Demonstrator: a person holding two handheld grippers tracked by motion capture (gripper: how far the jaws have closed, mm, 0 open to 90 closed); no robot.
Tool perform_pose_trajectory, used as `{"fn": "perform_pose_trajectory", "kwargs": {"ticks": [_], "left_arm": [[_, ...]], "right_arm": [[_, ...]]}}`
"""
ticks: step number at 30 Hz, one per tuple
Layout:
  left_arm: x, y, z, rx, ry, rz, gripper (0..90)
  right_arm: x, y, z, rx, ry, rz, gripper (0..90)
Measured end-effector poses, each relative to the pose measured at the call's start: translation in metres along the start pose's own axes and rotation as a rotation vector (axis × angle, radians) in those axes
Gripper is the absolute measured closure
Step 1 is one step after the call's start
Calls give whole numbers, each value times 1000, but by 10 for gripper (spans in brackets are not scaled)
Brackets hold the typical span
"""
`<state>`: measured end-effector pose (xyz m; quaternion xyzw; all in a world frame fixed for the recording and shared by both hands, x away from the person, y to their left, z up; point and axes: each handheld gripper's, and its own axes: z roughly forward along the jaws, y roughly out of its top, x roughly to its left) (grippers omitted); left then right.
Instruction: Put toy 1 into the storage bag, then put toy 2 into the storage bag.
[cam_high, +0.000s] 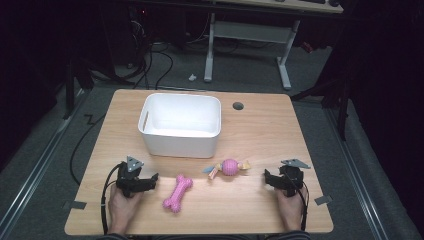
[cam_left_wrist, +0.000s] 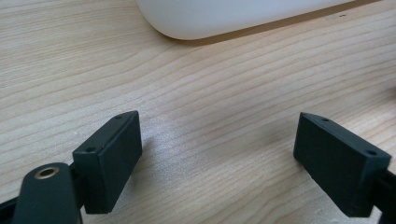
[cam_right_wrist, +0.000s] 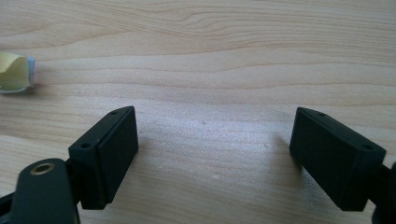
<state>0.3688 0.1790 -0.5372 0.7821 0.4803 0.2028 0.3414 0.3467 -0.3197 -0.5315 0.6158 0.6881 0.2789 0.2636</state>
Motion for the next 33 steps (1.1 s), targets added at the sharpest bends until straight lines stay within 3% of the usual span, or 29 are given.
{"fn": "perform_pose_trajectory", "kwargs": {"ticks": [21, 24, 33], "left_arm": [[2, 2, 1, 6, -11, 11, 156], [-1, 5, 0, 24, -28, 13, 163], [-7, 9, -6, 9, -54, 19, 193]], "right_arm": [[0, 0, 0, 0, 0, 3, 162], [0, 0, 0, 0, 0, 2, 164], [0, 0, 0, -3, 6, -1, 173]]}}
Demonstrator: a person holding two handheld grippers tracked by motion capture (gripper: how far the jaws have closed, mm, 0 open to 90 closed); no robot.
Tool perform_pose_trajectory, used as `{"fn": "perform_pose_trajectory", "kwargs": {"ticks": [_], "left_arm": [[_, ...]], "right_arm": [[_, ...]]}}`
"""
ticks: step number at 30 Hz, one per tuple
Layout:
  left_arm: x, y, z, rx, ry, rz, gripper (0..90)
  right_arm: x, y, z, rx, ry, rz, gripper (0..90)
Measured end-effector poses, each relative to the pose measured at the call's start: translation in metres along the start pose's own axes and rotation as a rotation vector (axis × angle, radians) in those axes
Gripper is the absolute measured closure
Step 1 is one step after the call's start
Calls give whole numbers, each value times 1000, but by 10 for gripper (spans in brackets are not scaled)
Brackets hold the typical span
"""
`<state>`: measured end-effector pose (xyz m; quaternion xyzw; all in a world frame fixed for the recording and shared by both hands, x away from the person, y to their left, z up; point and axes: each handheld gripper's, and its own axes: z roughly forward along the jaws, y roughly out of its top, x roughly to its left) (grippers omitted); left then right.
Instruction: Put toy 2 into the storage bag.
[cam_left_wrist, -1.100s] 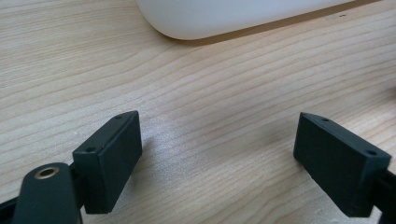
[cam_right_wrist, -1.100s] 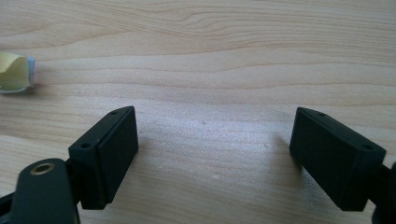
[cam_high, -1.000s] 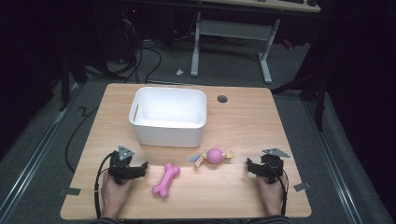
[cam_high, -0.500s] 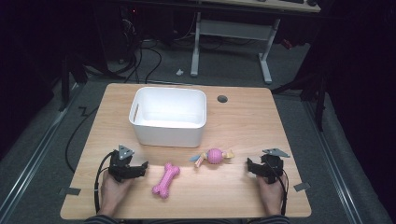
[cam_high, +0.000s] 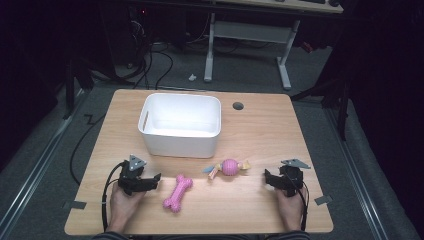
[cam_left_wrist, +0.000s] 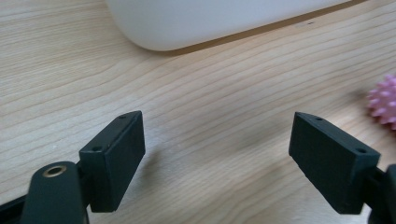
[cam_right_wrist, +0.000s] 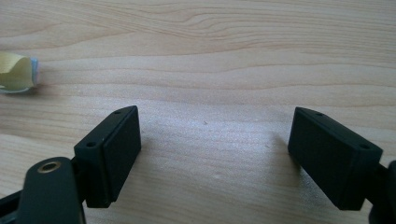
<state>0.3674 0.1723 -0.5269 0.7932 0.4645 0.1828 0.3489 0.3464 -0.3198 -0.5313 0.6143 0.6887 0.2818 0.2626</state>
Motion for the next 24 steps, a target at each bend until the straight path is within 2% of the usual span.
{"fn": "perform_pose_trajectory", "kwargs": {"ticks": [6, 24], "left_arm": [[-13, 7, -6, 10, -22, 27, 217], [-42, 21, -27, 7, -76, 61, 259]], "right_arm": [[0, 0, 0, 1, -1, -2, 175], [0, 0, 0, -1, 0, -4, 184]]}}
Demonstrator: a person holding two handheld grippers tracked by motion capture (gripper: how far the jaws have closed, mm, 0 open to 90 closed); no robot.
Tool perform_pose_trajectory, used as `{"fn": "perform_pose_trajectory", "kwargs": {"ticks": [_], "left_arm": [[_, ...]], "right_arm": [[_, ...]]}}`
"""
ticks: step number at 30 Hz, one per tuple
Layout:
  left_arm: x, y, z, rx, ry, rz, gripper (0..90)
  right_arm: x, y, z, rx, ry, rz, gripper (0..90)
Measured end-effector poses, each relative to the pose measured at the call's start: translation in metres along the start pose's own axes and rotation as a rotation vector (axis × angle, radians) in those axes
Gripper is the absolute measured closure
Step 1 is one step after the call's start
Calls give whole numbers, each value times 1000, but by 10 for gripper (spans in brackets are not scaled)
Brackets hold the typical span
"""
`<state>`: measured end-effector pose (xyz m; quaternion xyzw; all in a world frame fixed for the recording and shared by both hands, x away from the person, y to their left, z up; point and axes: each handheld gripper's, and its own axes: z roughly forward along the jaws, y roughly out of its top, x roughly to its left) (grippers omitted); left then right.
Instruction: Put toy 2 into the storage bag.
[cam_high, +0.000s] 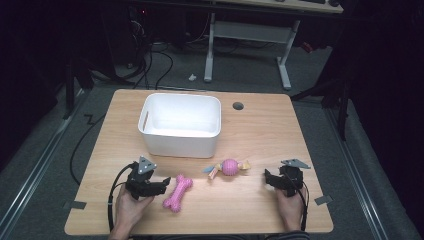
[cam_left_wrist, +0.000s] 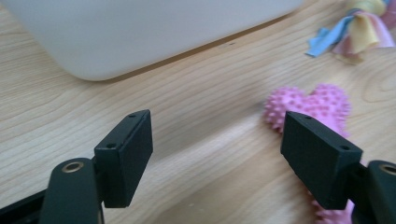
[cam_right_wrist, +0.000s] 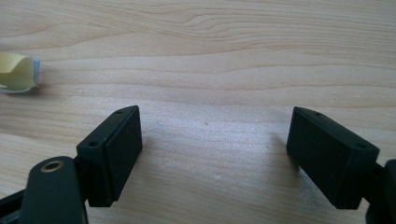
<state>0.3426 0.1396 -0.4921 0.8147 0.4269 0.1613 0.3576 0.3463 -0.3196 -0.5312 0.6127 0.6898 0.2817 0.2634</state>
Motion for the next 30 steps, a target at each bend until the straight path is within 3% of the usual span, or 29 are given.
{"fn": "perform_pose_trajectory", "kwargs": {"ticks": [5, 12, 30], "left_arm": [[-13, 5, -11, -5, -21, 16, 276], [-26, 7, -14, 22, -14, 39, 280], [-54, 3, 15, 112, -52, 62, 275]], "right_arm": [[0, 0, 0, 0, -1, -1, 187], [0, 0, 0, 0, -1, -1, 187], [0, 0, 0, 1, 4, -6, 190]]}}
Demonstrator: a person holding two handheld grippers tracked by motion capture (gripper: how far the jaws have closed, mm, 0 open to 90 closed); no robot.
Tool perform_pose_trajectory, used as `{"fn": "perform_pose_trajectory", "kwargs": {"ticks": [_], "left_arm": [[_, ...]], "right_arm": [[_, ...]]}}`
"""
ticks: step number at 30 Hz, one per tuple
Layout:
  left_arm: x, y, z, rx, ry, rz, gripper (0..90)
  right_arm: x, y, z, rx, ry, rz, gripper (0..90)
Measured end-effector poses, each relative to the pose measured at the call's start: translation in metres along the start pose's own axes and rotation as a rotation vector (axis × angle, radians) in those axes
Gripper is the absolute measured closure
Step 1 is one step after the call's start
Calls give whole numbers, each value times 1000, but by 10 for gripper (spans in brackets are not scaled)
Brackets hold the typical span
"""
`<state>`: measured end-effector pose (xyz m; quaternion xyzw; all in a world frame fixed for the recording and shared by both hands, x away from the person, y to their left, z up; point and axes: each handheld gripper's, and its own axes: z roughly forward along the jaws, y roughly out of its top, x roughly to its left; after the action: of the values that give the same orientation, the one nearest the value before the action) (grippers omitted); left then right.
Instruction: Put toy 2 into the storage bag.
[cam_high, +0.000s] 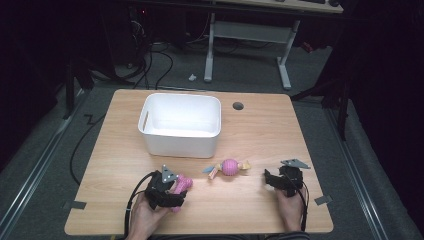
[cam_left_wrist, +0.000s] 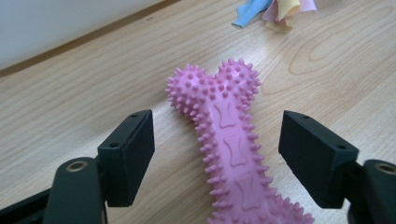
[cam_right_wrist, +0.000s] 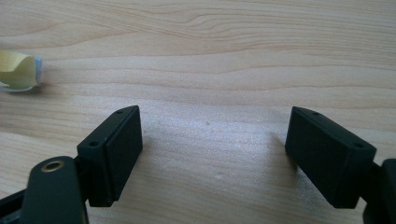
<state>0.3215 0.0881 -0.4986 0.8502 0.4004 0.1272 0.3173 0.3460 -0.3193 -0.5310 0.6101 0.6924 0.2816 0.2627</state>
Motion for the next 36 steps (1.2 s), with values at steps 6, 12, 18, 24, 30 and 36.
{"fn": "perform_pose_trajectory", "kwargs": {"ticks": [6, 12, 18, 24, 30, 36], "left_arm": [[-2, -1, 7, 10, 0, -6, 322], [-7, -1, 13, 24, 22, 24, 368], [-7, -2, 17, 21, 25, 14, 440], [-6, -3, 17, 34, 24, 5, 470], [-6, -3, 17, 31, 17, -2, 530], [-6, -3, 16, 28, 18, 1, 566]], "right_arm": [[0, 0, 0, 0, 0, 0, 190], [1, 0, 0, -3, 0, 3, 193], [1, 0, 0, -3, 0, 3, 193], [0, 0, 0, -4, 0, 1, 193], [1, 0, 0, -3, 0, 3, 193], [1, 0, 0, -3, 0, 3, 193]]}}
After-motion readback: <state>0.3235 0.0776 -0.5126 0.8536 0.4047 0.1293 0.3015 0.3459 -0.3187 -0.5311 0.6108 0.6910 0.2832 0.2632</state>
